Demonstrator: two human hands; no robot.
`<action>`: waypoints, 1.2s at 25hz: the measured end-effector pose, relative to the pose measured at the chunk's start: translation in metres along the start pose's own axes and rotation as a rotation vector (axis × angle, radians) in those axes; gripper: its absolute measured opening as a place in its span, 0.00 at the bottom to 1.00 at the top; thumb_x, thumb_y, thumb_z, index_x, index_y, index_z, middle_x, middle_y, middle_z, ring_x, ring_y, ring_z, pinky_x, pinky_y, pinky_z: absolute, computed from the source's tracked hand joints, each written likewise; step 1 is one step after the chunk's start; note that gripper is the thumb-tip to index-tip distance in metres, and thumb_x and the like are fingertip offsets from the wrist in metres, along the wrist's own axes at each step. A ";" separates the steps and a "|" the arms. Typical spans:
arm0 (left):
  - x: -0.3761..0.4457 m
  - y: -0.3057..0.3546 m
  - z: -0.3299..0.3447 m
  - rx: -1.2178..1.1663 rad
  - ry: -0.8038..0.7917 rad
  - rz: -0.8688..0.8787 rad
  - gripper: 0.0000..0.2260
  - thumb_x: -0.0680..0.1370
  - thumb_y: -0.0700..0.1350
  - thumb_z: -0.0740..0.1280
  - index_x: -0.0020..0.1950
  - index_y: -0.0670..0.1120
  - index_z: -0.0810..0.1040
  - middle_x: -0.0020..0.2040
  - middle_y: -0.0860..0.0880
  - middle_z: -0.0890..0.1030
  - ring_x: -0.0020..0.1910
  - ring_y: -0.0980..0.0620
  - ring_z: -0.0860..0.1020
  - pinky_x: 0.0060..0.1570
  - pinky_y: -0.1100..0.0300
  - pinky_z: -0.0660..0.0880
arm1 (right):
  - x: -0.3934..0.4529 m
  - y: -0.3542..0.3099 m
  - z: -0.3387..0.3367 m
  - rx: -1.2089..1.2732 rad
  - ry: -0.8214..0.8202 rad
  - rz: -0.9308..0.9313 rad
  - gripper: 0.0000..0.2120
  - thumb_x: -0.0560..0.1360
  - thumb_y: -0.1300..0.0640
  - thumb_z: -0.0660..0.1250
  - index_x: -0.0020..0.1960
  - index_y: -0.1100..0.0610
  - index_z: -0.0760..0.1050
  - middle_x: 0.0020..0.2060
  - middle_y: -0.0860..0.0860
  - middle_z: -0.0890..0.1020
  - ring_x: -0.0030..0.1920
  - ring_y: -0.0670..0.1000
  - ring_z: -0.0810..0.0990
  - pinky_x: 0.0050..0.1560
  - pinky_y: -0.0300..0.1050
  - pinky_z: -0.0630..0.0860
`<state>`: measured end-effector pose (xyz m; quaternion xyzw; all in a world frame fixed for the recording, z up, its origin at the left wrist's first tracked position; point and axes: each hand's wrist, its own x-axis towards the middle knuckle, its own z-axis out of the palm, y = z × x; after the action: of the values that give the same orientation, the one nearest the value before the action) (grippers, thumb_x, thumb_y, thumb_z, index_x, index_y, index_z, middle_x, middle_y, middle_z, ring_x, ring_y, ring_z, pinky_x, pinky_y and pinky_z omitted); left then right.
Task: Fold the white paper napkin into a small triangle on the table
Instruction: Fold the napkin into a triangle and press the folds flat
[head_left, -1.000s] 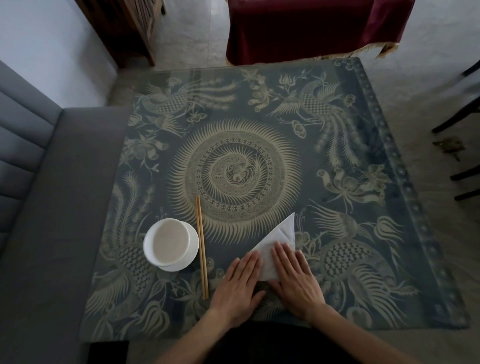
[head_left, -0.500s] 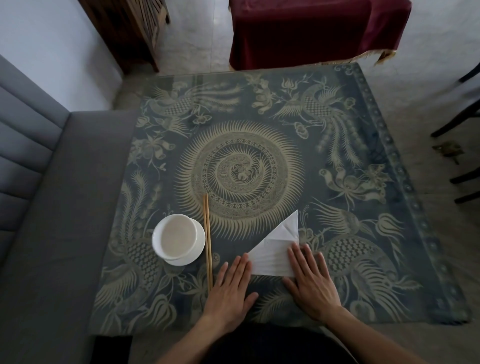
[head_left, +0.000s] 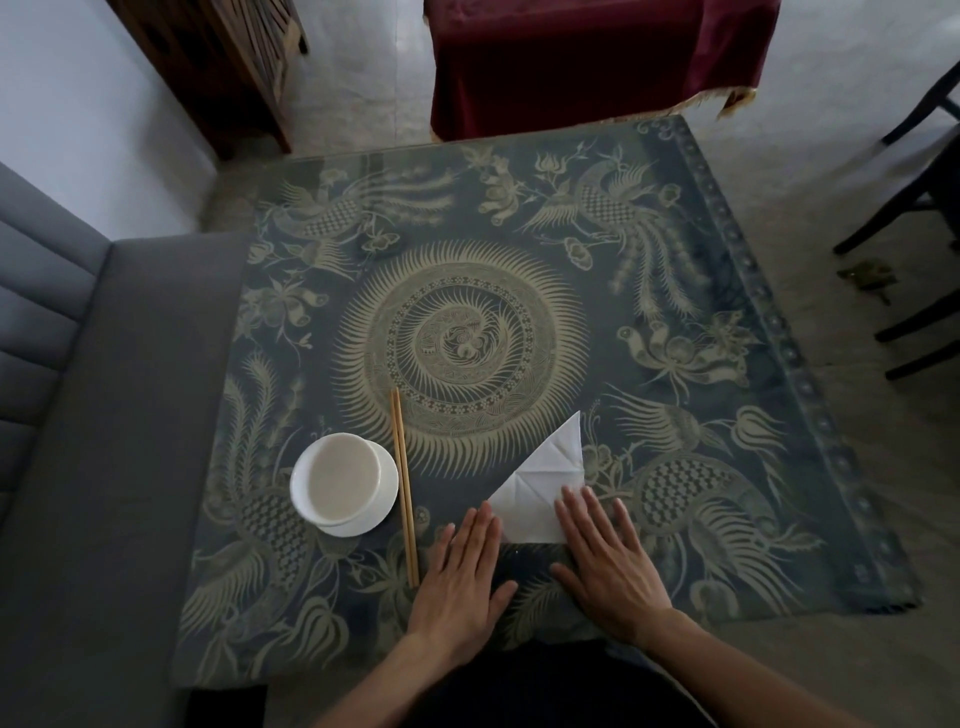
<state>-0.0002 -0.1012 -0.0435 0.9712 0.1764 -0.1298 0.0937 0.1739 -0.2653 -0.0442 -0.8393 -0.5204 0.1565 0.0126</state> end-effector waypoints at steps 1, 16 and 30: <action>0.000 0.000 0.001 -0.001 -0.005 0.002 0.32 0.82 0.60 0.50 0.79 0.40 0.52 0.80 0.41 0.51 0.79 0.47 0.43 0.72 0.46 0.49 | 0.000 -0.004 0.001 -0.017 -0.010 -0.047 0.36 0.79 0.37 0.53 0.79 0.58 0.52 0.79 0.55 0.54 0.78 0.55 0.48 0.73 0.61 0.50; 0.128 0.005 -0.068 -0.250 0.240 0.056 0.15 0.80 0.52 0.62 0.63 0.48 0.78 0.58 0.49 0.78 0.58 0.46 0.76 0.59 0.50 0.69 | -0.002 0.018 -0.016 -0.067 -0.044 -0.073 0.30 0.80 0.39 0.53 0.77 0.53 0.61 0.77 0.54 0.60 0.77 0.57 0.55 0.71 0.63 0.52; 0.236 0.052 -0.100 -0.246 -0.036 -0.200 0.03 0.78 0.49 0.67 0.48 0.52 0.81 0.51 0.53 0.83 0.51 0.50 0.79 0.57 0.49 0.74 | -0.004 -0.010 -0.006 -0.016 -0.062 -0.126 0.28 0.78 0.40 0.57 0.75 0.49 0.65 0.74 0.52 0.66 0.75 0.56 0.61 0.69 0.59 0.67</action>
<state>0.2536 -0.0516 -0.0090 0.9275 0.2850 -0.1332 0.2018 0.1650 -0.2637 -0.0351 -0.7997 -0.5737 0.1770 -0.0005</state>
